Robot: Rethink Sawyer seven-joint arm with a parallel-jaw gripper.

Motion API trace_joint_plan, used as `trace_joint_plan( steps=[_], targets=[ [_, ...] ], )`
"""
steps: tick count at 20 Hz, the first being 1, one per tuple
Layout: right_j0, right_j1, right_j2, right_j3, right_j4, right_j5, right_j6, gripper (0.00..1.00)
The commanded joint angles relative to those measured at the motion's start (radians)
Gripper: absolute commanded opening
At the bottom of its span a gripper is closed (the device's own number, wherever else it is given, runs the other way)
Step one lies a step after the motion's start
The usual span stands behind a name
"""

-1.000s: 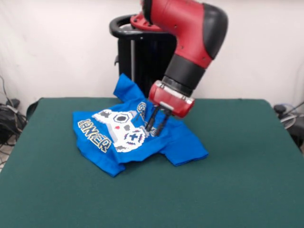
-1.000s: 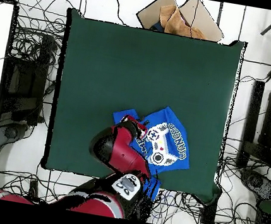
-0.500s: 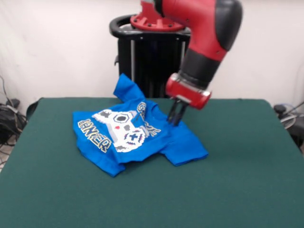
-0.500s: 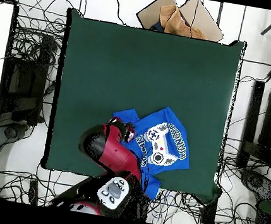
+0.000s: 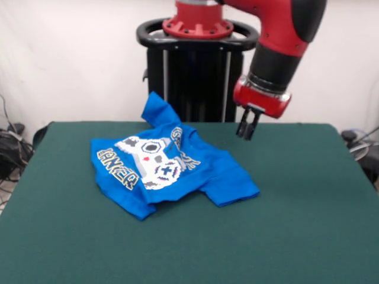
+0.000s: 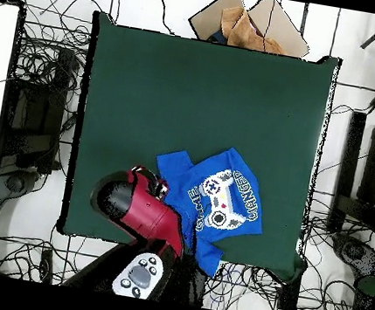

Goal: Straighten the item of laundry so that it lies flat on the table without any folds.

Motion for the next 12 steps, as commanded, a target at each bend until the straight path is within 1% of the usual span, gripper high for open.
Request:
trace_joint_plan(
  steps=[1, 2, 6, 10, 12],
  targets=[
    [-0.074, 0.163, 0.143, -0.003, 0.0, -0.29, 0.336, 0.0],
    [-0.096, 0.192, 0.164, -0.006, -0.014, -0.342, 0.347, 0.0],
    [-0.136, 0.273, 0.212, -0.014, -0.029, -0.471, 0.371, 0.0],
    [-0.14, 0.305, 0.235, -0.012, 0.004, -0.512, 0.352, 0.0],
    [-0.158, 0.305, 0.257, 0.001, 0.0, -0.51, 0.332, 0.0]
  ],
)
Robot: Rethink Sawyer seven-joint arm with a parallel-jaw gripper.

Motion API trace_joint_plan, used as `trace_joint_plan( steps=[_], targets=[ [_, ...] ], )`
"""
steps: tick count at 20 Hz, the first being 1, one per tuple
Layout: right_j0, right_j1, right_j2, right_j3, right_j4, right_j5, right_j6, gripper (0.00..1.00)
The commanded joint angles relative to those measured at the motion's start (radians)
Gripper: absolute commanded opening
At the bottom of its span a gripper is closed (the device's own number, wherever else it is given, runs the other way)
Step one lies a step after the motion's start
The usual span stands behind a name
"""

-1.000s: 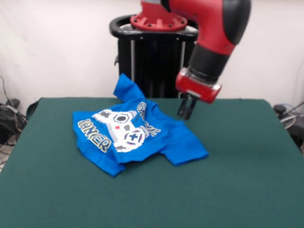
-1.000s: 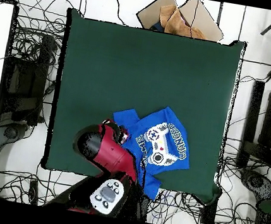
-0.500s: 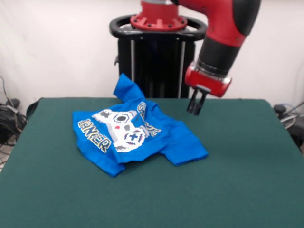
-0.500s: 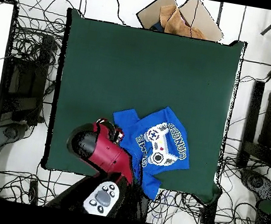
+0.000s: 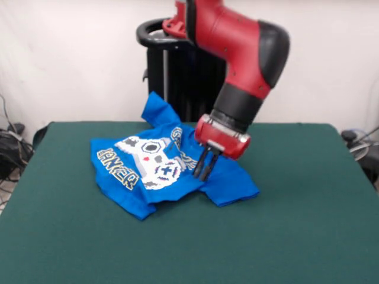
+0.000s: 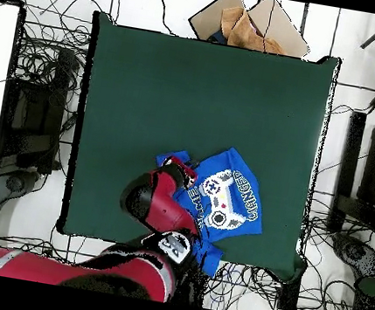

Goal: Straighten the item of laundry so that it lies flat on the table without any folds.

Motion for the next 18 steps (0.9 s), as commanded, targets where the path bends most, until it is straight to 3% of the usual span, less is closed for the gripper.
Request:
trace_joint_plan(
  steps=[1, 8, 11, 14, 18],
  targets=[
    [-0.049, 0.095, 0.197, 0.013, -0.01, 0.066, 0.294, 0.0],
    [-0.071, -0.065, 0.264, 0.165, -0.021, 0.259, 0.263, 0.0],
    [-0.089, -0.163, 0.294, 0.215, -0.022, 0.401, 0.237, 0.0],
    [-0.072, -0.234, 0.298, 0.23, -0.011, 0.514, 0.223, 0.0],
    [-0.083, -0.247, 0.327, 0.219, -0.012, 0.563, 0.207, 0.0]
  ],
)
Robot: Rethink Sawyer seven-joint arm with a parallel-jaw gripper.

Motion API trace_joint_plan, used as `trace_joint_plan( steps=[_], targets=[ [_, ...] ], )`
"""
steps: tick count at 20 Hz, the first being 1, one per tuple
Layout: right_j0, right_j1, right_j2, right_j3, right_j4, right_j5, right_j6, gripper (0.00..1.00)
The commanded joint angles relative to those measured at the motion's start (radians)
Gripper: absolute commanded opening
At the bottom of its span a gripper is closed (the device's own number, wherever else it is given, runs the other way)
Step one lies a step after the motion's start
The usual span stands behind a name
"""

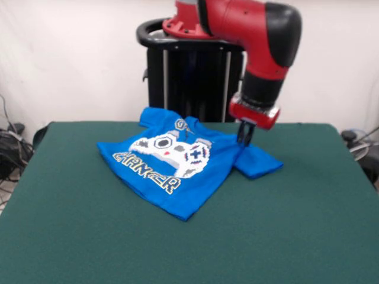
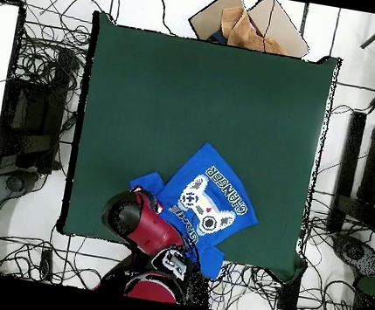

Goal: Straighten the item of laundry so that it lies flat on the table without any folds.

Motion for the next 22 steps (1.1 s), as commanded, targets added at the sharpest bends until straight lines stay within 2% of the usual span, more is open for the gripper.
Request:
trace_joint_plan(
  steps=[1, 4, 6, 11, 14, 17, 20, 22],
  targets=[
    [-0.01, -0.07, 0.159, 0.015, -0.001, 0.151, 0.203, 0.0],
    [-0.024, -0.041, 0.206, 0.005, 0.003, 0.111, 0.215, 0.0],
    [-0.002, -0.039, 0.186, -0.014, 0.003, 0.1, 0.213, 0.0],
    [0.046, -0.082, 0.074, -0.063, -0.02, 0.049, 0.178, 0.0],
    [0.103, -0.08, -0.021, -0.125, 0.016, 0.002, 0.185, 0.0],
    [0.163, -0.087, -0.137, -0.233, 0.043, 0.173, 0.155, 0.0],
    [0.175, -0.116, -0.2, -0.34, -0.008, 0.448, 0.181, 0.0],
    [0.188, -0.132, -0.228, -0.368, -0.019, 0.486, 0.194, 0.0]
  ],
)
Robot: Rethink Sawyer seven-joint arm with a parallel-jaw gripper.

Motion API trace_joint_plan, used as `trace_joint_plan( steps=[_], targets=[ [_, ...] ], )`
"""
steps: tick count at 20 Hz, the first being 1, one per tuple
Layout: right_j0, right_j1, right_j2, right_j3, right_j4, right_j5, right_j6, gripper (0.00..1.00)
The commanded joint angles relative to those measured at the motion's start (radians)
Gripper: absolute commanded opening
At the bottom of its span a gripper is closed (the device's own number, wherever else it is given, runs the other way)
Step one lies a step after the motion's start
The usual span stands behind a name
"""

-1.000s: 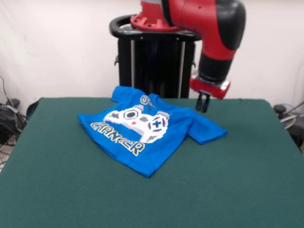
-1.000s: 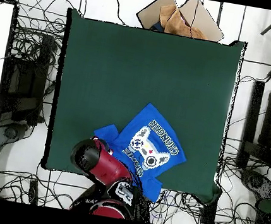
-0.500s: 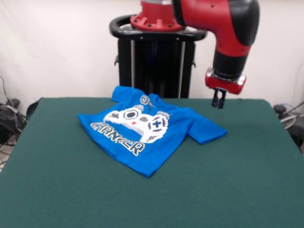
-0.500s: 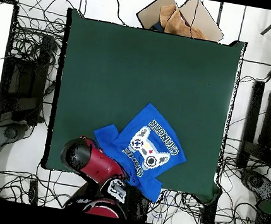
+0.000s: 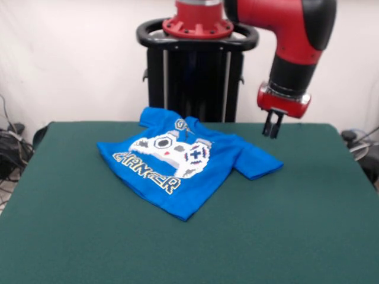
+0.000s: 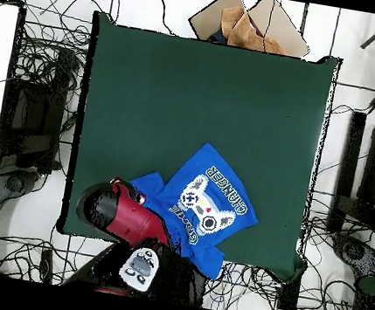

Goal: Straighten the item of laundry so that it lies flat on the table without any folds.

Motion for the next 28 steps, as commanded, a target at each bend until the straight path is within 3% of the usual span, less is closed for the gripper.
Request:
trace_joint_plan(
  steps=[1, 6, 11, 15, 28],
  targets=[
    [0.049, -0.057, -0.167, -0.272, -0.003, 0.272, 0.204, 0.0],
    [0.036, 0.001, -0.214, -0.276, -0.041, 0.095, 0.164, 0.0],
    [-0.109, 0.1, -0.133, -0.197, -0.184, -0.145, 0.092, 0.0],
    [-0.154, 0.175, -0.126, -0.168, -0.262, -0.256, 0.108, 0.0],
    [-0.202, 0.379, -0.147, -0.106, -0.329, -0.569, 0.182, 0.0]
  ],
)
